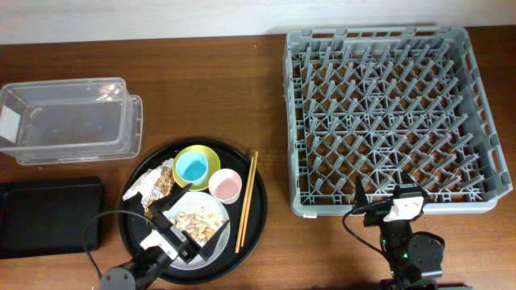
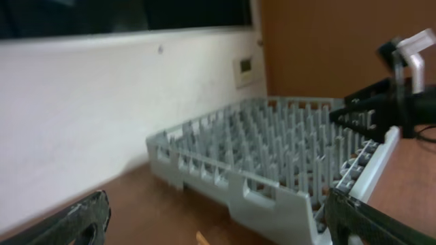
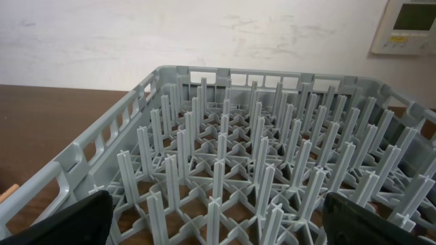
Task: Sort waste into correct bins and load items into the dishwasher rack
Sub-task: 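Reach the left gripper toward the white plastic wrapper on the tray, then grasp the white plastic wrapper with the left gripper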
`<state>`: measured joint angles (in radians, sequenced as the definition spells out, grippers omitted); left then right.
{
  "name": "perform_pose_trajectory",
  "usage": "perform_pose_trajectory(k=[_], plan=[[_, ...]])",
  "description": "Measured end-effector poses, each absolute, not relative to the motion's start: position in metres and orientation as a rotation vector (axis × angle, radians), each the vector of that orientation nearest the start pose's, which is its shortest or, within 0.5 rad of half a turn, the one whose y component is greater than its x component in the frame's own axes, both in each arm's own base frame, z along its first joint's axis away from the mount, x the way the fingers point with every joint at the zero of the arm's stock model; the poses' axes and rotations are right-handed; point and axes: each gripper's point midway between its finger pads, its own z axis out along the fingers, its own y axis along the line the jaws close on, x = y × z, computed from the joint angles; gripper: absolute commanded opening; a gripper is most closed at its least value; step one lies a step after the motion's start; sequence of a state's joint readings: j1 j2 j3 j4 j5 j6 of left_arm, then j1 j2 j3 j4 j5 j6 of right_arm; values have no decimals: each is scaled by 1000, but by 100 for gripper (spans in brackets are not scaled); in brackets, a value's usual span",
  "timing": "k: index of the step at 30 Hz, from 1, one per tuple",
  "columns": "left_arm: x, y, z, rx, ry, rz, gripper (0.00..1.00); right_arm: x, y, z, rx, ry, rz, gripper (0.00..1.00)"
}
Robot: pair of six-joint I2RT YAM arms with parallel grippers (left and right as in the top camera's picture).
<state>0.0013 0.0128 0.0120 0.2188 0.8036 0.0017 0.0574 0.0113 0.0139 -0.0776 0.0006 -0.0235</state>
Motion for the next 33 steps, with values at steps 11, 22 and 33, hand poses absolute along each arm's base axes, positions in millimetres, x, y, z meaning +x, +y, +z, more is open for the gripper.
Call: perform_pose_trajectory(k=[11,22,33], plan=[[250,-79,278,362,2014,-451,100,246,14,158,-66,1649,26,98],[294,47,192,-459,2605,-121,65,246,14,158,-66,1649,26,98],[277,32,88,-588,2872,-286,60,246,14,157,-66,1649,26,98]])
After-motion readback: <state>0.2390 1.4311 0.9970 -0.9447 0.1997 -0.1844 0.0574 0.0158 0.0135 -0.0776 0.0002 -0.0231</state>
